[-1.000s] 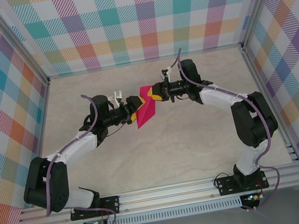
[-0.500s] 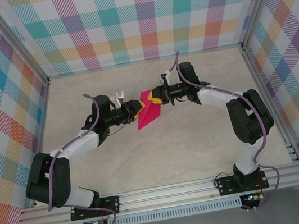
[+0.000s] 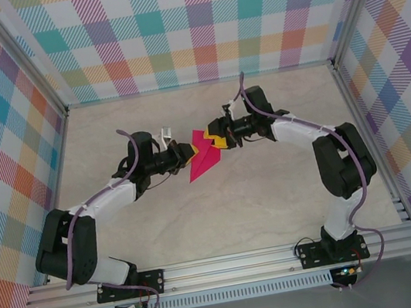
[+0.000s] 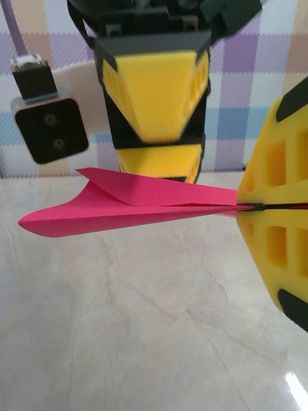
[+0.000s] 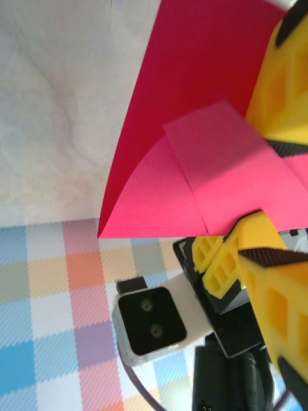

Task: Fold a paper plane with a square sheet of paper (pick it up from the middle)
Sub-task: Turn over the paper at the center of the table.

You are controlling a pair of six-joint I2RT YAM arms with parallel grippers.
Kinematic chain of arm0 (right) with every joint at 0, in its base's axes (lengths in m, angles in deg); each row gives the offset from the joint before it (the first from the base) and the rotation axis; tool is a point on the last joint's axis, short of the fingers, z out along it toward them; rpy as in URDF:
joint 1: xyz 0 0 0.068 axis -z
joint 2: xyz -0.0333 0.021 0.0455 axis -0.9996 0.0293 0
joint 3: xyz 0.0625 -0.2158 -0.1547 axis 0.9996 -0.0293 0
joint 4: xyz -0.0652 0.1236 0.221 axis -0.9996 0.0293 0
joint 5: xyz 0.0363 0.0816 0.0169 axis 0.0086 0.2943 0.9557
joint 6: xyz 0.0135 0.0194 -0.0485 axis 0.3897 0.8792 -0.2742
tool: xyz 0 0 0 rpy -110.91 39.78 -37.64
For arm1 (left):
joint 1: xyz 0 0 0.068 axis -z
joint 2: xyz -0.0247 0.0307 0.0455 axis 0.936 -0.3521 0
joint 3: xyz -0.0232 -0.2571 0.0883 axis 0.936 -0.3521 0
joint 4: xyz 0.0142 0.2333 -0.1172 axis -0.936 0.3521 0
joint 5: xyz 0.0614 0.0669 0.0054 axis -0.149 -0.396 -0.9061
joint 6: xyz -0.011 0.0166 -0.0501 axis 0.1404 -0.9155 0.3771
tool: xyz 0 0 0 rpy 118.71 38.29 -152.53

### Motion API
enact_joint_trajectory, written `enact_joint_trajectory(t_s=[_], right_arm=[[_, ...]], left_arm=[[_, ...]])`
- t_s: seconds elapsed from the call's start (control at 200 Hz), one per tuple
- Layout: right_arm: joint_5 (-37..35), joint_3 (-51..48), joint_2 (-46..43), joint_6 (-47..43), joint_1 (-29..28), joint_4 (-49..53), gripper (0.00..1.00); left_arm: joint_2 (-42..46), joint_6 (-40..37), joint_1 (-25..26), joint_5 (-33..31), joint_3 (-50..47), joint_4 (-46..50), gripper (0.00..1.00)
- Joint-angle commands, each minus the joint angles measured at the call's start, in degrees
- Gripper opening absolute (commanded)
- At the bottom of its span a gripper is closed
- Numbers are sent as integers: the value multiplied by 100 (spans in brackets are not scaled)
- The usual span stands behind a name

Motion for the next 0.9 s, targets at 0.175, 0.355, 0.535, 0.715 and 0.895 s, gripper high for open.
enact_joint_trajectory(t_s=[0.175,0.355,0.535,0.715,0.895], right_arm=[[-2129,-187,-1140,-1332,0,1713,74],[-2952,-695,-1805,-1310,-7,1899,84],[-3441,-1188,-2400,-1187,-1,2087,88],[-4473,-1328,-2964,-1063,0,2909,88],[-5530,-1459,-3393,-907,0,3543,88]], left_arm=[[413,-2260,411,-2776,1415,4323,6],[-109,-2678,1262,-5879,2524,6154,7],[-1289,-2465,1930,-8181,3509,7522,7],[-2530,-2134,2216,-8858,4288,8174,7],[-3402,-2014,2364,-8462,4773,7958,7]])
